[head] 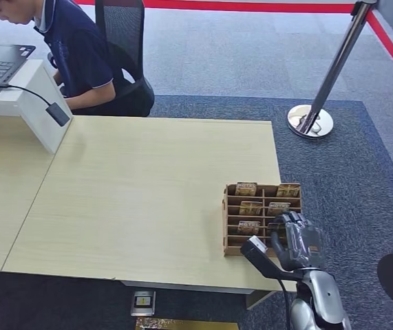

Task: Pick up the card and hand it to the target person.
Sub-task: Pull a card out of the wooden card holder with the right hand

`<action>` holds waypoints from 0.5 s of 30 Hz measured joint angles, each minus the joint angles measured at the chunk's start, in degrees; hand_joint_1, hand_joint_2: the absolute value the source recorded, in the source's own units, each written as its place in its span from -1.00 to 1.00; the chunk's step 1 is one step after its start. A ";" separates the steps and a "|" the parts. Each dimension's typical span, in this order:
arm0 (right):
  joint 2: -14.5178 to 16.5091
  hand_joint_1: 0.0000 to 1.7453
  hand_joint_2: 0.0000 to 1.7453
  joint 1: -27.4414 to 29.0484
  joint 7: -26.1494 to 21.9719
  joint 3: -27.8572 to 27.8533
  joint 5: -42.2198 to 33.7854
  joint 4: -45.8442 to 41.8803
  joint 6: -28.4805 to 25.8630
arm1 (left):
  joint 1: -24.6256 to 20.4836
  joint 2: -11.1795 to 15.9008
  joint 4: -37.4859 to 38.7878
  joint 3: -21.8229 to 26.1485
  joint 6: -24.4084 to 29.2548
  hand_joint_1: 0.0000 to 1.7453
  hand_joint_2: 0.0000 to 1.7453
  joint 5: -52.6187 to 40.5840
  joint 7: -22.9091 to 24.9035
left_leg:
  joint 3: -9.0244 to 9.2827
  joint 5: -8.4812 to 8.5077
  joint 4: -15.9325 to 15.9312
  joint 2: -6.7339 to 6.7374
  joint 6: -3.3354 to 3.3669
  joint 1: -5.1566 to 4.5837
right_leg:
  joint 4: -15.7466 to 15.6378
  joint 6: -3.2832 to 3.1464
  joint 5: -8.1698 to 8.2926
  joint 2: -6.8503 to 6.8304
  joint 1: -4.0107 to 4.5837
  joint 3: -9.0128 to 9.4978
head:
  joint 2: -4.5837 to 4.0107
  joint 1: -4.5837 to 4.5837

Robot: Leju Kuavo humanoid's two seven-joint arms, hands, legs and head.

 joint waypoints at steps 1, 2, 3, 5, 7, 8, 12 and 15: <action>0.00 -0.11 1.00 -0.01 0.02 0.00 0.00 0.00 0.00 | 0.00 0.00 -0.01 0.01 0.00 -1.00 -1.00 0.00 0.04 | 0.00 0.00 0.00 0.00 0.00 0.00 | 0.00 0.00 0.00 0.00 0.00 0.00 | -0.01 0.00; 0.00 -0.11 1.00 -0.03 0.05 0.00 0.00 0.00 0.00 | -0.01 0.00 -0.01 0.01 0.00 -1.00 -1.00 0.00 0.09 | 0.00 0.00 0.00 0.00 0.00 0.00 | 0.00 0.00 0.00 0.00 0.00 0.00 | 0.00 0.00; 0.01 -0.11 1.00 -0.05 0.10 0.00 0.00 0.00 0.00 | -0.01 0.00 -0.01 0.01 0.00 -1.00 -1.00 0.00 0.15 | 0.00 0.00 0.00 0.00 0.00 0.00 | 0.00 0.00 0.00 0.00 0.00 0.00 | 0.00 0.00; 0.02 -0.08 1.00 -0.08 0.21 0.00 0.00 0.00 0.02 | -0.01 0.00 0.00 0.02 0.00 -1.00 -1.00 0.00 0.23 | 0.00 0.00 0.00 0.00 0.00 0.00 | 0.00 0.00 0.00 0.00 0.00 0.00 | 0.00 0.00; 0.02 0.02 1.00 -0.12 0.31 0.00 0.02 0.00 0.07 | -0.01 0.00 0.01 0.04 0.03 -1.00 -1.00 0.01 0.25 | 0.00 0.00 0.00 0.00 0.00 0.00 | 0.00 0.00 0.00 0.00 0.00 0.00 | 0.00 0.01; 0.02 0.07 1.00 -0.14 0.36 0.00 0.03 0.00 0.09 | -0.01 0.00 0.01 0.05 0.07 -1.00 -1.00 0.02 0.25 | 0.00 0.00 0.00 0.00 0.00 0.00 | 0.00 0.00 0.00 0.00 0.00 0.01 | -0.01 0.01; 0.02 0.54 1.00 -0.39 0.42 -0.01 0.04 0.00 0.19 | -0.01 0.00 -0.01 0.09 0.17 -1.00 -1.00 0.04 0.25 | 0.01 0.00 0.00 0.00 0.00 0.00 | 0.00 0.00 0.00 0.00 0.00 0.01 | 0.00 0.01; 0.02 0.92 1.00 -0.56 0.42 -0.02 0.07 0.00 0.18 | -0.01 0.00 -0.01 0.10 0.20 -1.00 -1.00 0.04 0.25 | 0.00 0.00 0.00 0.00 0.00 0.00 | 0.00 0.00 0.00 0.00 0.00 0.00 | -0.01 0.00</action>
